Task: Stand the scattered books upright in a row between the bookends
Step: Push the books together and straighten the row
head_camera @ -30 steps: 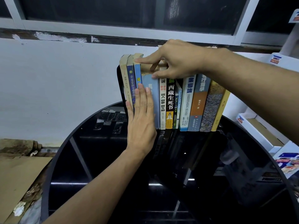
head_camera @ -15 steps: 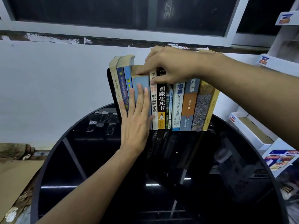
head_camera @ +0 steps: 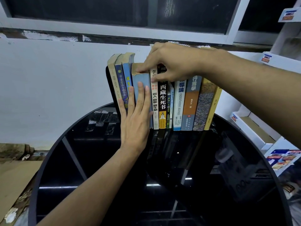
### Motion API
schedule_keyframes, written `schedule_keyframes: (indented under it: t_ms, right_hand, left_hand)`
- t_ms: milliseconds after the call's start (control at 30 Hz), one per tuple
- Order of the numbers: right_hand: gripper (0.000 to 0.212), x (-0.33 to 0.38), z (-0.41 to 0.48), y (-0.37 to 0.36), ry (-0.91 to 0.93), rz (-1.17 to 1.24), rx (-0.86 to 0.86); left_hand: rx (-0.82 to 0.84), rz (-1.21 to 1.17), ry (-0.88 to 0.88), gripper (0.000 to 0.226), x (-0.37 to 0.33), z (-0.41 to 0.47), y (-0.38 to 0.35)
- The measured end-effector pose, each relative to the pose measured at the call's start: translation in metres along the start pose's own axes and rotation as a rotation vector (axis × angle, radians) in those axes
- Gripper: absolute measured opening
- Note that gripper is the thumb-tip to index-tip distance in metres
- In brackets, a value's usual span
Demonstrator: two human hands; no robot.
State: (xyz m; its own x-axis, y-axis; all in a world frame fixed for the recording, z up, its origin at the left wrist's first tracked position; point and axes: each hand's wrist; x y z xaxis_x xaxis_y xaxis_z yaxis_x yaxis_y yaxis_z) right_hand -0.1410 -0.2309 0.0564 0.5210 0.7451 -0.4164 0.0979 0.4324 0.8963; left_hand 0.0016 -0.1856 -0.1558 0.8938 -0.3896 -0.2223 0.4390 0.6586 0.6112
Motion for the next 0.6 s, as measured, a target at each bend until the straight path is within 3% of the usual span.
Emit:
schedule_keyframes:
  t_ms: [267, 600]
  right_hand:
    - [0.052, 0.007, -0.001, 0.005, -0.03, -0.038, 0.048]
    - [0.066, 0.008, -0.019, 0.011, -0.097, -0.046, 0.041]
  left_hand:
    - [0.013, -0.015, 0.012, 0.068, -0.003, 0.0, 0.001]
    - [0.017, -0.053, 0.014, 0.09, -0.016, 0.007, 0.002]
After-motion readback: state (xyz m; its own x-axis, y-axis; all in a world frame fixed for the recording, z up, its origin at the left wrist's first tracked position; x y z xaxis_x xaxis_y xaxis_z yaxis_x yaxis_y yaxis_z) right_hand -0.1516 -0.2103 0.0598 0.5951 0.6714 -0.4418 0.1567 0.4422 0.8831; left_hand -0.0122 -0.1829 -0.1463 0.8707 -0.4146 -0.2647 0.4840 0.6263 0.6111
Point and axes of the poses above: each hand's wrist, its own z-axis towards the middle knuckle, its own y-axis out of the back of the hand, x = y × z, and after that the axes turned 8 degrees about -z, right-handed
